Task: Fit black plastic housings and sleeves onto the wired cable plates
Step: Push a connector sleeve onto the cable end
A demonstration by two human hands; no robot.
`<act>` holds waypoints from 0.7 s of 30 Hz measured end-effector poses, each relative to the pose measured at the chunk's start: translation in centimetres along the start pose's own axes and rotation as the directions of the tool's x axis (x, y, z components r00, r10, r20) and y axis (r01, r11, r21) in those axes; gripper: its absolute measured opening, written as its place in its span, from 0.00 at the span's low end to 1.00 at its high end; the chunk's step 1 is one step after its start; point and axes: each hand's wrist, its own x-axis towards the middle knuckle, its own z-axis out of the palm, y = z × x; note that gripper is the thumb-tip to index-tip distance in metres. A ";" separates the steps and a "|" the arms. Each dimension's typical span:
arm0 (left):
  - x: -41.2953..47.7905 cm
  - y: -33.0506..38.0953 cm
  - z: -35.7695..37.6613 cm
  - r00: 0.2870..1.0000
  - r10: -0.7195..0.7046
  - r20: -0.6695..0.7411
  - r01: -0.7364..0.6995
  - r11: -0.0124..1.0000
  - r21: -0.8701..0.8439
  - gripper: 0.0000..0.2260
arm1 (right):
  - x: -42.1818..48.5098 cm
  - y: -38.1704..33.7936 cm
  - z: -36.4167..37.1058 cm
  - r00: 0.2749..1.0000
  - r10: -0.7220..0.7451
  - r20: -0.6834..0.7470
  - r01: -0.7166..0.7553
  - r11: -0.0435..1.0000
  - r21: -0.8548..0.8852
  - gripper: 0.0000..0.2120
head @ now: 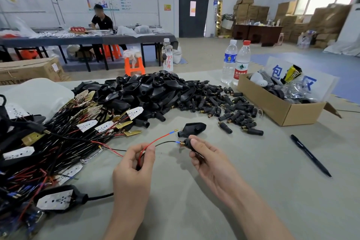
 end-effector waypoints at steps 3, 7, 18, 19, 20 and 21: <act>0.0 -0.1 0.0 1.000 -0.001 0.006 0.001 1.000 0.016 0.02 | 0.1 0.0 0.0 1.000 -0.002 -0.007 0.002 1.000 -0.001 0.15; 0.0 -0.3 0.0 1.000 -0.006 0.001 0.006 1.000 0.030 0.03 | 0.1 0.0 -0.2 1.000 -0.005 0.004 0.005 1.000 -0.030 0.20; 0.0 -1.0 0.0 0.995 -0.002 0.104 -0.007 0.997 0.080 0.05 | 0.2 0.4 -0.1 0.988 -0.135 -0.068 0.119 0.973 -0.195 0.20; -0.1 -1.1 0.1 0.993 0.001 0.121 -0.012 0.996 0.092 0.05 | 0.1 0.3 0.1 0.989 -0.136 -0.060 0.121 0.970 -0.209 0.22; -0.1 -1.1 0.1 0.991 0.005 0.136 -0.019 0.995 0.102 0.05 | -0.1 0.3 0.2 0.990 -0.131 -0.045 0.118 0.966 -0.229 0.24; -0.2 -1.1 0.2 0.989 0.011 0.149 -0.027 0.994 0.107 0.05 | -0.2 0.3 0.3 0.992 -0.122 -0.025 0.113 0.963 -0.243 0.25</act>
